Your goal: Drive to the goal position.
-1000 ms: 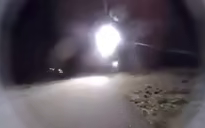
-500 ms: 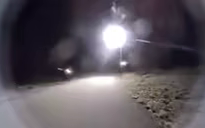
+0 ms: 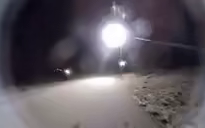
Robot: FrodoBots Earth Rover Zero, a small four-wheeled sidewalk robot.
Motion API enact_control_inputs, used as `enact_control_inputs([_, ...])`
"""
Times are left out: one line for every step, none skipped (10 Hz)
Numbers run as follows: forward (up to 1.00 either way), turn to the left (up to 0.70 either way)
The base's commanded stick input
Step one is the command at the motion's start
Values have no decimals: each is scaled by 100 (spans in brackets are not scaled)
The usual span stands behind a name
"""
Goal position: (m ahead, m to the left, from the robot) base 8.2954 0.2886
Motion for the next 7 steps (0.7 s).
enact_control_inputs([100,0])
enact_control_inputs([100,0])
enact_control_inputs([100,0])
enact_control_inputs([100,0])
enact_control_inputs([100,0])
enact_control_inputs([100,0])
enact_control_inputs([100,0])
